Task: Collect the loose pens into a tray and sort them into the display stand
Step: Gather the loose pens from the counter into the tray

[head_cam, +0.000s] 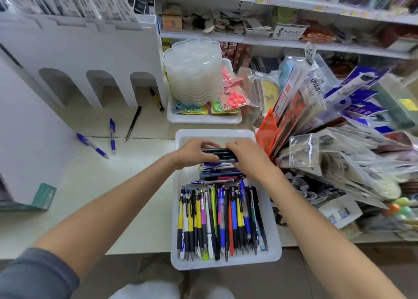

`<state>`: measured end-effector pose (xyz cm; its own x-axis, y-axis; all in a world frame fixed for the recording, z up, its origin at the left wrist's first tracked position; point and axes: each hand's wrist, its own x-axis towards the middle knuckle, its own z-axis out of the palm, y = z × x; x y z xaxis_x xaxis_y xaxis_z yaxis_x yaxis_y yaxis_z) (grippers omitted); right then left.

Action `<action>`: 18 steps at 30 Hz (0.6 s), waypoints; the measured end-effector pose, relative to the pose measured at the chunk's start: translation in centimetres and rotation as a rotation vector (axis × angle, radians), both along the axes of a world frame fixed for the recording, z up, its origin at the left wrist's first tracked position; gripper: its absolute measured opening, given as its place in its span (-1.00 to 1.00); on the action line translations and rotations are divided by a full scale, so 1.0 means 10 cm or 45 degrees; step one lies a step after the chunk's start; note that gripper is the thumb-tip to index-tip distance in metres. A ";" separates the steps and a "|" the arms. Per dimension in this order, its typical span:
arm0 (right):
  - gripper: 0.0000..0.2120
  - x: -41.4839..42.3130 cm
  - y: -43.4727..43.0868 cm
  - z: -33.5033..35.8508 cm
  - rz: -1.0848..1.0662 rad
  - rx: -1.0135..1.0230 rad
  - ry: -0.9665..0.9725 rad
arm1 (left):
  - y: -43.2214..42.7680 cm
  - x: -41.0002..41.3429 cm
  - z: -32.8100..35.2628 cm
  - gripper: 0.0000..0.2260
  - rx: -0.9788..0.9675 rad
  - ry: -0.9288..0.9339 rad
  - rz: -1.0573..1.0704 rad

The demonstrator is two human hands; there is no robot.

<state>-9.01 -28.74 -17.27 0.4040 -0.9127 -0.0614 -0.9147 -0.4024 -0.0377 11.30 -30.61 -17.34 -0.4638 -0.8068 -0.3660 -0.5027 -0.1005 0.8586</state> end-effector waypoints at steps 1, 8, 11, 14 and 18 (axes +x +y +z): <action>-0.72 -0.03 -0.01 -0.06 -0.024 0.023 0.011 | 0.04 -0.02 -0.13 -0.65 -0.031 0.066 0.151; -0.45 -0.18 -0.07 -0.39 -0.039 0.143 -0.108 | 0.34 -0.15 -0.54 -0.47 0.045 0.156 0.398; -0.27 -0.27 -0.09 -0.42 -0.057 0.202 -0.226 | 0.37 -0.18 -0.58 -0.48 0.052 0.160 0.404; -0.29 -0.20 -0.06 -0.46 -0.042 0.253 -0.131 | 0.39 -0.20 -0.63 -0.50 0.071 0.159 0.427; -0.29 -0.17 0.00 -0.58 -0.083 0.242 -0.062 | 0.41 -0.28 -0.64 -0.50 0.139 0.212 0.493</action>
